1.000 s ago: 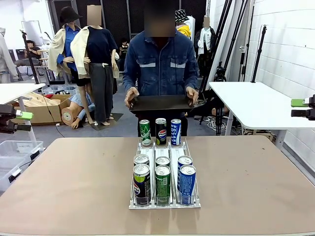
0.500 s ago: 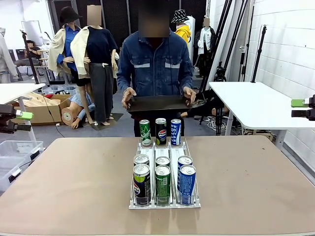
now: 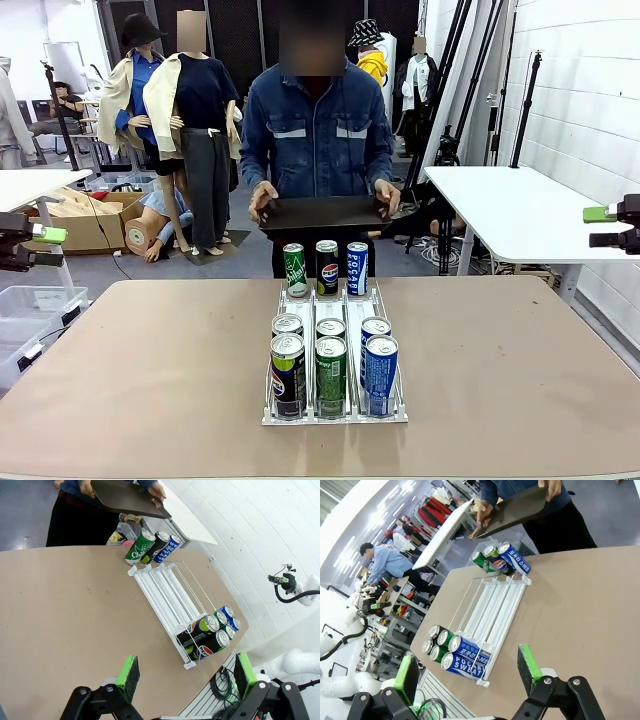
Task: Retrieve and hand over the desired beverage to the person.
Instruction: Pick up a can of the same type that the person held from the Automatic Can Dispenser.
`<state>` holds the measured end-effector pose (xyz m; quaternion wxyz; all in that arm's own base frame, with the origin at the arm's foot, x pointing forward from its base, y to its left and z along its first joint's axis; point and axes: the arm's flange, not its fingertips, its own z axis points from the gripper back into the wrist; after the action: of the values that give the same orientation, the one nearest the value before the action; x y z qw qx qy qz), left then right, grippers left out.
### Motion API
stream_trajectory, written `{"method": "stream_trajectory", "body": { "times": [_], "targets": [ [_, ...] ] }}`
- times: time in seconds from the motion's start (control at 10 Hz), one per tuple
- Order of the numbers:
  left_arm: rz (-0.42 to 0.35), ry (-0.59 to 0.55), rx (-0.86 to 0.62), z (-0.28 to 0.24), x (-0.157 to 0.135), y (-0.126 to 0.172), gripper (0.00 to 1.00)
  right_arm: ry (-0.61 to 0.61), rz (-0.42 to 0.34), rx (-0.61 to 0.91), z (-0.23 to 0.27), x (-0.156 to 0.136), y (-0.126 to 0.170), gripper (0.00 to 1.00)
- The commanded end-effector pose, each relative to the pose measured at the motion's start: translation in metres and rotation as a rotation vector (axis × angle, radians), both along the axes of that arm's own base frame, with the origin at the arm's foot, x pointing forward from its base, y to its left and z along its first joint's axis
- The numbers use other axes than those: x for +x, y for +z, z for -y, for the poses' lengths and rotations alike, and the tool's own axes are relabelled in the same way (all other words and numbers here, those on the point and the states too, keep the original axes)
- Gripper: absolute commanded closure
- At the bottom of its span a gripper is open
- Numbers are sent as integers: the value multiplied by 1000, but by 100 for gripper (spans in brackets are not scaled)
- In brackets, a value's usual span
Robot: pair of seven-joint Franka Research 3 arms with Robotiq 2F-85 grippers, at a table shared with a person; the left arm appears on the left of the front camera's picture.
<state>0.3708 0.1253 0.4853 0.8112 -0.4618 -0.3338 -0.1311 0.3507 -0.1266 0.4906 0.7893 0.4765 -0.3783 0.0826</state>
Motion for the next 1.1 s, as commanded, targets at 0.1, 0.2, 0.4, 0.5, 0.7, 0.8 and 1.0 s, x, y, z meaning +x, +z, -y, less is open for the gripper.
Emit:
{"method": "stream_trajectory", "body": {
  "times": [0.1,0.2,0.4,0.5,0.7,0.8,1.0],
  "targets": [
    [18,-2,-20,-1,0,0,0,2,6,2,0,0,0,0],
    [18,-2,-20,-1,0,0,0,2,6,2,0,0,0,0],
    [18,-2,-20,-1,0,0,0,2,6,2,0,0,0,0],
    [18,-2,-20,-1,0,0,0,2,6,2,0,0,0,0],
    [18,-2,-20,-1,0,0,0,2,6,2,0,0,0,0],
    [18,-2,-20,-1,0,0,0,2,6,2,0,0,0,0],
    [18,-2,-20,-1,0,0,0,2,6,2,0,0,0,0]
  ]
}}
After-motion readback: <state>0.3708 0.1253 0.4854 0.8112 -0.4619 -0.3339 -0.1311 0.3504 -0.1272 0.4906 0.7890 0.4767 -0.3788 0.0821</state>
